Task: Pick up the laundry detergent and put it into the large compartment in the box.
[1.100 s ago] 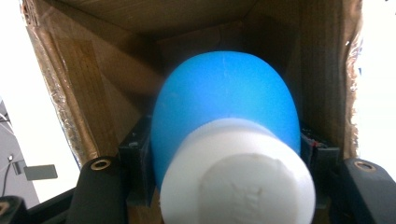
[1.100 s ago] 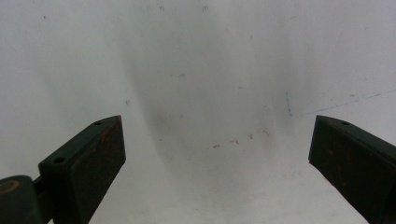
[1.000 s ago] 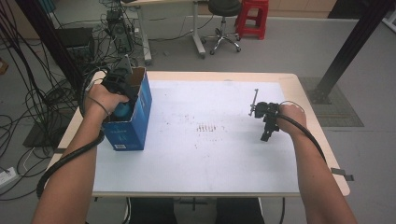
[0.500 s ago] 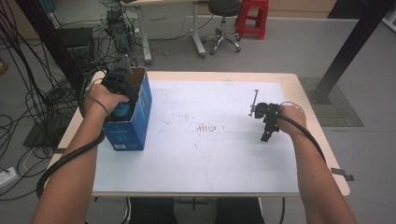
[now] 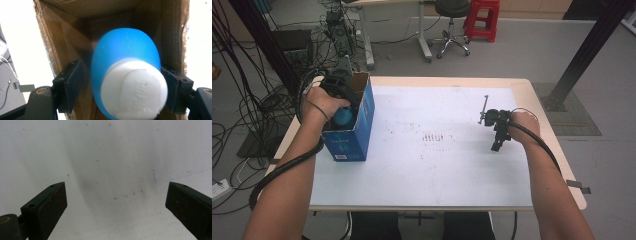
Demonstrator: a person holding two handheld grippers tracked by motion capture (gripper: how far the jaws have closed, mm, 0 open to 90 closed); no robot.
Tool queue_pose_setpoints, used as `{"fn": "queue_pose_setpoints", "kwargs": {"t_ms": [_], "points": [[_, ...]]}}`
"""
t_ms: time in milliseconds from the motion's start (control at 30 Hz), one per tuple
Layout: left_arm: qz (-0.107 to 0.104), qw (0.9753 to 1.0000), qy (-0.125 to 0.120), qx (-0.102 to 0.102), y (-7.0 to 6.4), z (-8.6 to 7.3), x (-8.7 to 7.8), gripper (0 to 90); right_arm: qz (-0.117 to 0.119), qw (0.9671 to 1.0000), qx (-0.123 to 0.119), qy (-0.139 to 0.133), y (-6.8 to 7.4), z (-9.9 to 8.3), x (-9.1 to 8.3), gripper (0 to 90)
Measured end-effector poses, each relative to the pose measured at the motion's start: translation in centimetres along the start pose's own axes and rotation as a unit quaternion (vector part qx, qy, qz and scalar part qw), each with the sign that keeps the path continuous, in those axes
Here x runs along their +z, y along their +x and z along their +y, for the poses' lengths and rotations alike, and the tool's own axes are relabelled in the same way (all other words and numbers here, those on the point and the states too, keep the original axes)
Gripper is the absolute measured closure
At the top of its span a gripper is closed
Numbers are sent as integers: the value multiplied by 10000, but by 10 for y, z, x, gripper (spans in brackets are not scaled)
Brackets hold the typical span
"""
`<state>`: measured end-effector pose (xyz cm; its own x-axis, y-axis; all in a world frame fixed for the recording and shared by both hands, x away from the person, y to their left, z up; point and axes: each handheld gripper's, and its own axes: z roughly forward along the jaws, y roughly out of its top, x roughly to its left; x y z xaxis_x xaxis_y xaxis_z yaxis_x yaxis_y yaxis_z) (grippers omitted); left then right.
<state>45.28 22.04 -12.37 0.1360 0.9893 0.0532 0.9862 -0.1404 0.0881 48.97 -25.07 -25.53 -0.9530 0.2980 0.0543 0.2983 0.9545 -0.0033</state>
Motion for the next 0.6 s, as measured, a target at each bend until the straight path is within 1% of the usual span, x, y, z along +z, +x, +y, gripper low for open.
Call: {"fn": "queue_pose_setpoints", "kwargs": {"t_ms": [33, 67, 100, 133, 233, 300, 367, 400, 467, 600], "points": [[-5, 10000, 3, -1, 0, 0, -1, 271, 1, 10000, -3, 1, 0, 0, 0, 36], [-57, 10000, -14, 6, 2, -1, -2, 270, -8, 10000, -29, -5, 0, 0, 0, 35], [-77, 10000, -33, 13, 2, -1, -5, 270, -4, 10000, 20, 12, 1, 1, 0, 35], [-89, 9999, -50, 19, 2, -2, -7, 268, -2, 10000, 9, -10, 0, 0, 0, 35], [-57, 9999, -97, 46, -1, -3, -14, 266, -10, 10000, 1, 5, 0, 1, -1, 35], [-76, 9998, -134, 86, -2, -3, -19, 261, -8, 10000, -8, -6, 0, 1, -1, 35], [-3, 9998, -137, 121, -7, -2, -24, 259, -10, 10000, -7, -12, 1, 1, -1, 35], [-15, 9998, -129, 145, -7, -2, -26, 255, -16, 10000, -13, -17, 1, 0, -1, 35], [36, 9998, -140, 163, -11, -1, -29, 252, -1, 10000, -1, -20, 1, 0, -1, 36], [7, 9996, -206, 171, -11, -3, -39, 233, -3, 10000, -7, -13, 0, -2, 0, 36]]}}
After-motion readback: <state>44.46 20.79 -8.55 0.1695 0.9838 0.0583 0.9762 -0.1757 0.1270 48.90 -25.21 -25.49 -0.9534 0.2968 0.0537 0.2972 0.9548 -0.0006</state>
